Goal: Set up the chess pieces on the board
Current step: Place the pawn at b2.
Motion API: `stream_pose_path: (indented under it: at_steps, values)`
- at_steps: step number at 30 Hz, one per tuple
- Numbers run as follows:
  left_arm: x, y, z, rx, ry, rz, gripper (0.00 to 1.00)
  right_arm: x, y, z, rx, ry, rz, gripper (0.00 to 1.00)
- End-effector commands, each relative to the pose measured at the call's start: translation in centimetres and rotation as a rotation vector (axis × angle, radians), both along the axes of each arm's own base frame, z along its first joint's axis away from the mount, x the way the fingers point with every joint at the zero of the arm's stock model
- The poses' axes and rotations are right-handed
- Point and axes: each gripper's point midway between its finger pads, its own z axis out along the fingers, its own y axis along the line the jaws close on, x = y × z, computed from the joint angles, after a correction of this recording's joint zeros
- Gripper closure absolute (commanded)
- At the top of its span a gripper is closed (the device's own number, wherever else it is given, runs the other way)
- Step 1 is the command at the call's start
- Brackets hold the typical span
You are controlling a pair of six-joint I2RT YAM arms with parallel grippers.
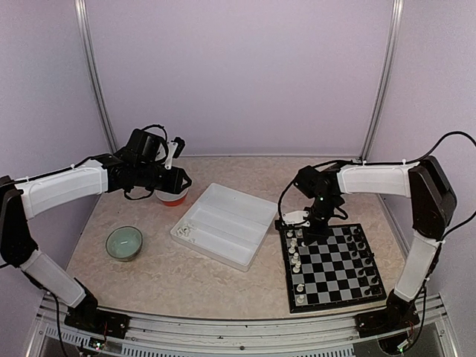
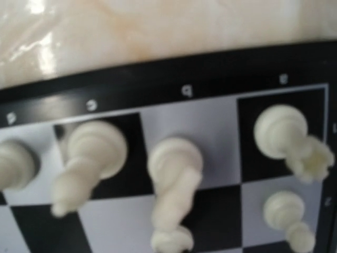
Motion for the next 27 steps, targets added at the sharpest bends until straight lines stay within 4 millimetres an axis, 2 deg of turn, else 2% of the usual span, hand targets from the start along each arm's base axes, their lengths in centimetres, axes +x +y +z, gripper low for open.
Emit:
stream_pose_path:
  at_steps: [1,7,14,23,27]
  values:
    - [-0.1,-0.3,0.5,-0.014,-0.015,-0.022,0.65,1.3,0.4,0.0,0.005,-0.020,-0.020,0.96]
    - [-0.2,-0.4,0.1,-0.011,-0.005,-0.024,0.65,1.8,0.5,-0.4,-0.006,-0.029,-0.024,0.93]
    - [-0.2,-0.6,0.0,-0.014,0.002,-0.032,0.65,1.5,0.4,-0.6,-0.007,-0.017,-0.026,0.85]
    - [-0.3,-0.7,-0.4,-0.013,0.015,-0.038,0.65,1.6,0.5,-0.2,-0.001,-0.022,-0.035,0.77]
    - [-0.3,-0.6,-0.7,-0.005,0.018,-0.033,0.65,1.2,0.1,1.0,-0.001,-0.037,-0.029,0.73]
